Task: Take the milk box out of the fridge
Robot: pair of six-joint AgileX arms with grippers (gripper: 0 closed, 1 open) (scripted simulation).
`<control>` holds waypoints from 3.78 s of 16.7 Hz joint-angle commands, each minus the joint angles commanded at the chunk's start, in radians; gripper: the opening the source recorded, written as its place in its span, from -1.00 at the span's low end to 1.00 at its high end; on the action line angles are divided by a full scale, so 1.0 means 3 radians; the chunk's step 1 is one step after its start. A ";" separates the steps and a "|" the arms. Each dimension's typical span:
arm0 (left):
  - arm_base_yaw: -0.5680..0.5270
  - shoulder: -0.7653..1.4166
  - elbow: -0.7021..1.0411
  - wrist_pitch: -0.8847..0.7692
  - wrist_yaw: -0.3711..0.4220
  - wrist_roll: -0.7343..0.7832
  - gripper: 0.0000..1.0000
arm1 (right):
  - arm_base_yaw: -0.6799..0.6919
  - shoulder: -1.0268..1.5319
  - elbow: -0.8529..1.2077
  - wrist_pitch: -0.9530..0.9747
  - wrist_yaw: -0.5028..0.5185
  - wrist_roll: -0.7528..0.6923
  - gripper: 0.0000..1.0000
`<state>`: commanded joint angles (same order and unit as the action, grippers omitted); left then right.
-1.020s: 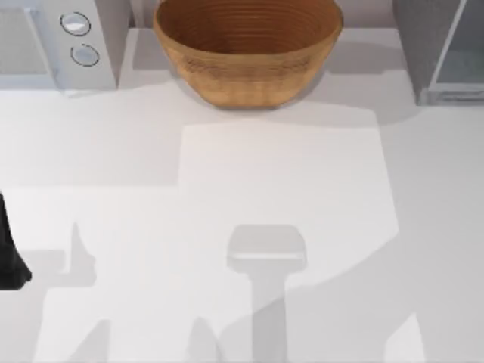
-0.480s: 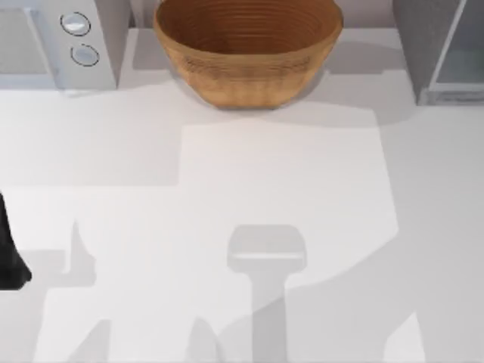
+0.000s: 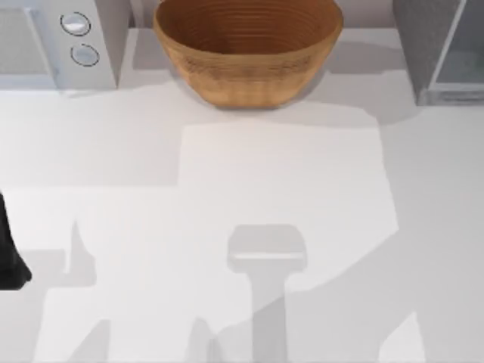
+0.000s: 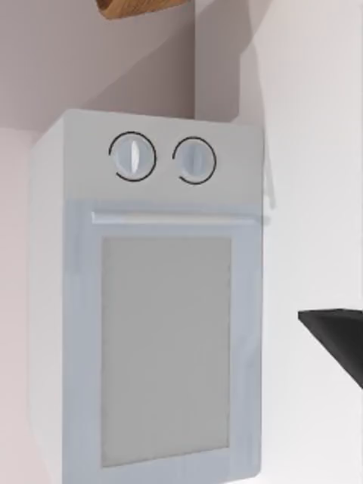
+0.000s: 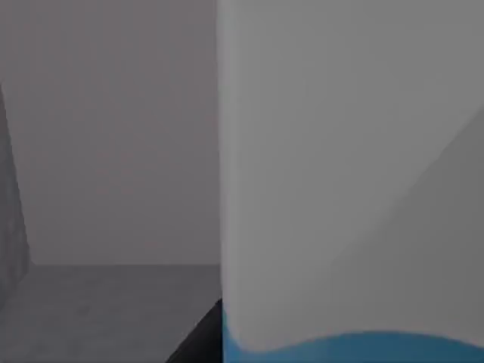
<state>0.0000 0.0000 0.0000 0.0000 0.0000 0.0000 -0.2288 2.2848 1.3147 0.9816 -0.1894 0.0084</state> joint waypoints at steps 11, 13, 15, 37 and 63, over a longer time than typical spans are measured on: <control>0.0000 0.0000 0.0000 0.0000 0.0000 0.0000 1.00 | -0.0001 -0.0297 0.0061 -0.0398 -0.0007 0.0009 -1.00; 0.0000 0.0000 0.0000 0.0000 0.0000 0.0000 1.00 | -0.0010 -0.0393 -0.0062 -0.0347 -0.0030 0.0009 -1.00; 0.0000 0.0000 0.0000 0.0000 0.0000 0.0000 1.00 | -0.0037 -0.0553 -0.0312 -0.0242 -0.0064 0.0010 -1.00; 0.0000 0.0000 0.0000 0.0000 0.0000 0.0000 1.00 | 0.0099 -0.2623 -0.2106 -0.0546 -0.0055 -0.0019 -1.00; 0.0000 0.0000 0.0000 0.0000 0.0000 0.0000 1.00 | 0.0834 -0.7500 -0.4337 -0.3165 0.0650 -0.0025 -1.00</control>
<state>0.0000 0.0000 0.0000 0.0000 0.0000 0.0000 0.0213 0.0349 0.0135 0.0321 0.0054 0.0009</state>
